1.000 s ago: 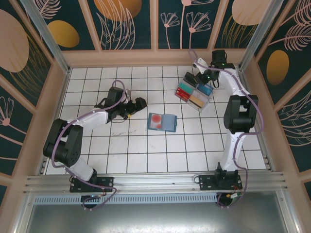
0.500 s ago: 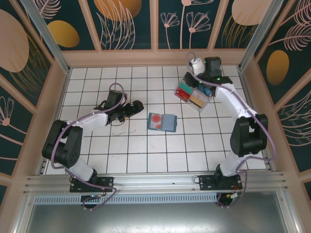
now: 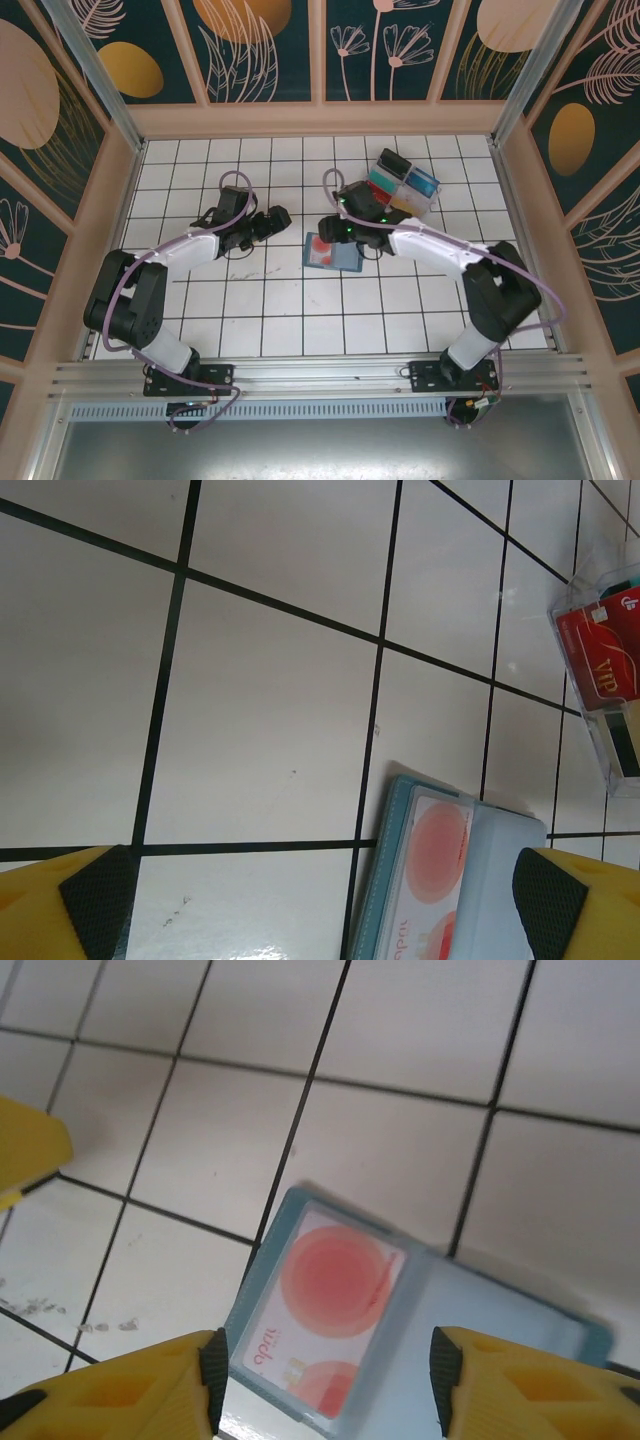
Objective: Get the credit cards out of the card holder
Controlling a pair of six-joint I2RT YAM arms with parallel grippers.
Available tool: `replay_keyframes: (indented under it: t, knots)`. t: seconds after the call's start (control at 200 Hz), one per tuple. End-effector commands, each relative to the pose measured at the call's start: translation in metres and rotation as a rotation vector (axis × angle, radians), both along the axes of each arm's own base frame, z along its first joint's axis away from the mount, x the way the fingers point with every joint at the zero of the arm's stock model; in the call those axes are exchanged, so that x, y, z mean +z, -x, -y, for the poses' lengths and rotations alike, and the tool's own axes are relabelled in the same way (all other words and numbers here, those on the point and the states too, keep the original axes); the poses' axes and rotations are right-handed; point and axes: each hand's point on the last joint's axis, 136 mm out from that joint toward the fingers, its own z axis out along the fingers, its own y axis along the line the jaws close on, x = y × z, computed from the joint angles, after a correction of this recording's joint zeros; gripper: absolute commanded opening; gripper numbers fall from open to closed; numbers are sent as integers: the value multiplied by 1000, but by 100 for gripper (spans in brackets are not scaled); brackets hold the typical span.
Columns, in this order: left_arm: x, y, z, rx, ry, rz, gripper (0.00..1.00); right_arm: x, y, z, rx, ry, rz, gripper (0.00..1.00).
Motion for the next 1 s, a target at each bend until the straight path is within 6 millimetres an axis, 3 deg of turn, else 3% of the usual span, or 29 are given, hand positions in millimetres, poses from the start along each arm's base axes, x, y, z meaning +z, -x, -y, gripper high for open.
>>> replay_keyframes:
  t: [0.0,0.15,0.33,0.551,0.591,0.606,0.676,0.996]
  knots:
    - [4,3,-1,-22,2,10,97,-27,7,-8,-73,-40,-146,53]
    - [2,7,12,-86,44,-6,85,-37,11,-24,-111,-209,-280,40]
    - [-1,10,33,-152,81,-25,70,-62,10,-23,-189,-240,-370,26]
    - [1,12,71,-229,107,-31,53,-82,9,-2,-313,-234,-398,24]
    - [-18,18,76,-241,95,-78,50,-84,10,1,-319,-239,-402,24]
    - [-11,12,81,-245,102,-60,48,-85,11,1,-320,-238,-406,24]
    - [-15,11,92,-261,106,-68,44,-87,14,1,-311,-238,-414,24]
    - [-41,15,105,-272,97,-132,25,-98,19,6,-319,-226,-437,22]
